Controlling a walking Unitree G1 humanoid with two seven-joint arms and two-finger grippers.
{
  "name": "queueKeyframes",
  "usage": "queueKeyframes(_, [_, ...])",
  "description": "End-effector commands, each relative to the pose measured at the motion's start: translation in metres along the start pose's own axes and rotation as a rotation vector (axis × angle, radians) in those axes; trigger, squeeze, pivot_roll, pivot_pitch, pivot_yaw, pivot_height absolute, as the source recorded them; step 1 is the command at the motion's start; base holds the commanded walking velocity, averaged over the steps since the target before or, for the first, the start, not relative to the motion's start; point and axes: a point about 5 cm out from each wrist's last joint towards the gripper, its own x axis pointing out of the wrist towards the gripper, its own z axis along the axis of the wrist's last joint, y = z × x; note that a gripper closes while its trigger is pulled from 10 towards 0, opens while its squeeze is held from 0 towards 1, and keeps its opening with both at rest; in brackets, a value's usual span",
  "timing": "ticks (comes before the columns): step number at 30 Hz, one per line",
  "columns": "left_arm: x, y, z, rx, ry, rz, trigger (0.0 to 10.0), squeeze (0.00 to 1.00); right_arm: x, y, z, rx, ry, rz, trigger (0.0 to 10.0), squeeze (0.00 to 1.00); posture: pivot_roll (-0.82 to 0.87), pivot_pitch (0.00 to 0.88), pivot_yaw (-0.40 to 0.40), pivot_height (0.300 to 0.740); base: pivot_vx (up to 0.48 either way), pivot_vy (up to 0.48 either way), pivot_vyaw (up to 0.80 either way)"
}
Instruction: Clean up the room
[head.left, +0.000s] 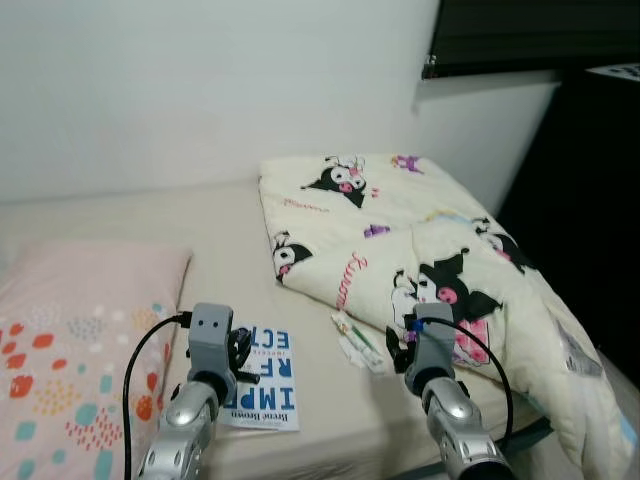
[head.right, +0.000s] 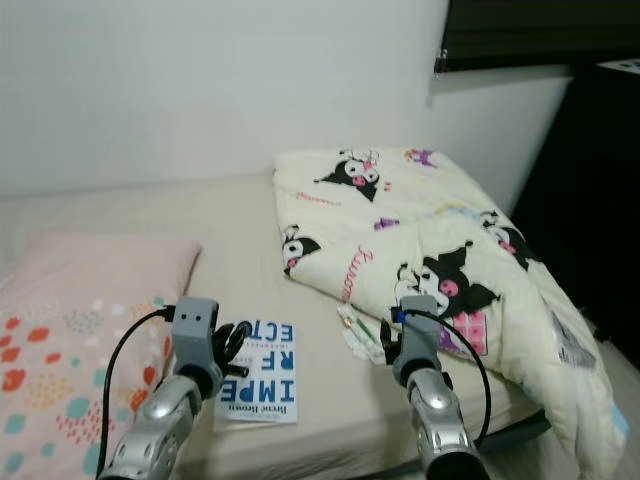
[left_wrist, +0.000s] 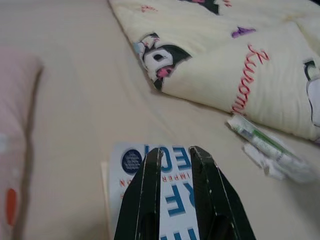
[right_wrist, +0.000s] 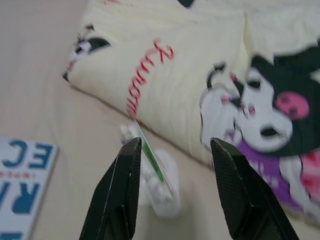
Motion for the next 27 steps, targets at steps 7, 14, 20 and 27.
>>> queueKeyframes(7, [0.0014, 0.009, -0.002, 0.0, 0.026, 0.047, 10.0, 0.0, 0.0009, 0.0022, 0.0039, 0.0, -0.012, 0.014, 10.0, 0.0, 0.01, 0.026, -0.046, 0.74, 0.0, 0.0, 0.0])
queueKeyframes(14, [0.0001, 0.0085, -0.0018, 0.013, 0.011, 0.056, 10.0, 0.0, 0.0019, 0.0099, 0.0049, -0.034, -0.019, 0.053, 10.0, 0.0, 0.0, 0.023, -0.05, 0.74, 0.0, 0.0, 0.0])
queueKeyframes(20, [0.0009, 0.0085, -0.0007, 0.008, 0.006, 0.058, 10.0, 0.0, 0.0029, 0.0089, 0.0051, -0.072, -0.014, 0.035, 10.0, 0.0, 0.0, 0.021, -0.052, 0.74, 0.0, 0.0, 0.0])
queueKeyframes(27, [0.0009, 0.0088, 0.0011, 0.008, -0.005, 0.061, 10.0, 0.0, 0.003, 0.0065, 0.0052, -0.094, -0.01, 0.036, 10.0, 0.0, 0.01, 0.018, -0.051, 0.74, 0.0, 0.0, 0.0])
